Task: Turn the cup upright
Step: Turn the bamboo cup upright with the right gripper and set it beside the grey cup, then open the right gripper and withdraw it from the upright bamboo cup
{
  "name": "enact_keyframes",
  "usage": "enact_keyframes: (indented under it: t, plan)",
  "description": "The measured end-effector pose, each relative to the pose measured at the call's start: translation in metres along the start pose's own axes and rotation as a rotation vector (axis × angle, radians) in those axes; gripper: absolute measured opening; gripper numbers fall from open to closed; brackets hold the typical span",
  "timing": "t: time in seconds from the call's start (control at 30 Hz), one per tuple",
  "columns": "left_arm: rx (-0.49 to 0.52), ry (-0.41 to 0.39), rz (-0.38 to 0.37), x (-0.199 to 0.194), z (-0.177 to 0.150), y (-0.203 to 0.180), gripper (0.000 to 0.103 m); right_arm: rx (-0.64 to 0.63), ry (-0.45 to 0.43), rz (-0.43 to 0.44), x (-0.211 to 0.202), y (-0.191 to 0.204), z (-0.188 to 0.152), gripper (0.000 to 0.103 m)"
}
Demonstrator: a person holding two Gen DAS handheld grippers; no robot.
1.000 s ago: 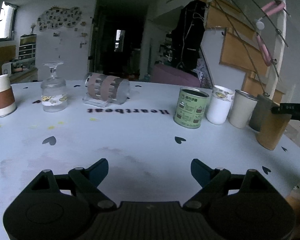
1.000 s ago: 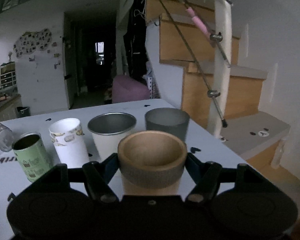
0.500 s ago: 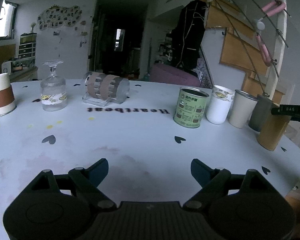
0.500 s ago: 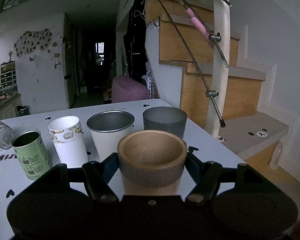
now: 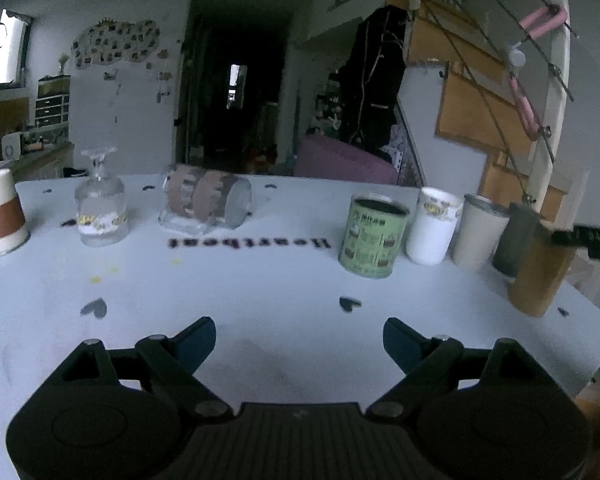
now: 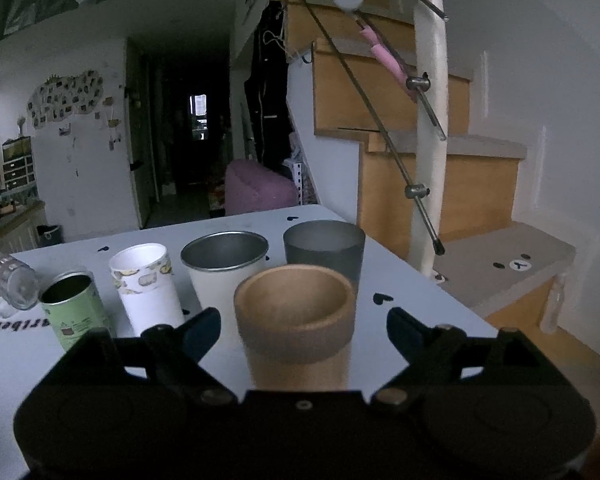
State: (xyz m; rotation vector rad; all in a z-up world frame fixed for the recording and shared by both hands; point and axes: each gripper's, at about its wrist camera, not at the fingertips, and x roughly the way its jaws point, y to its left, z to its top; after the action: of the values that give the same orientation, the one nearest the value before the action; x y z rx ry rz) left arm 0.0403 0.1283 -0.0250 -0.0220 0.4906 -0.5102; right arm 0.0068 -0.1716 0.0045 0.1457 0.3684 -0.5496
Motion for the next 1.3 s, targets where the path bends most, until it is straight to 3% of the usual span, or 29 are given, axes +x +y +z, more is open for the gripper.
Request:
enact_keyframes:
  t: [0.37, 0.67, 0.87, 1.3]
  plan:
    - [0.022, -0.056, 0.034, -0.019, 0.012, -0.023, 0.102, 0.004, -0.030, 0.014, -0.055, 0.008, -0.018, 0.092]
    - [0.034, -0.056, 0.042, -0.026, 0.010, -0.036, 0.103, -0.033, -0.034, 0.010, -0.093, 0.018, -0.028, 0.097]
    - [0.048, -0.042, 0.054, -0.028, 0.008, -0.045, 0.103, -0.045, -0.035, 0.007, -0.108, 0.022, -0.034, 0.103]
    - [0.068, -0.041, 0.091, -0.034, 0.004, -0.055, 0.103, -0.058, -0.024, 0.023, -0.116, 0.027, -0.042, 0.103]
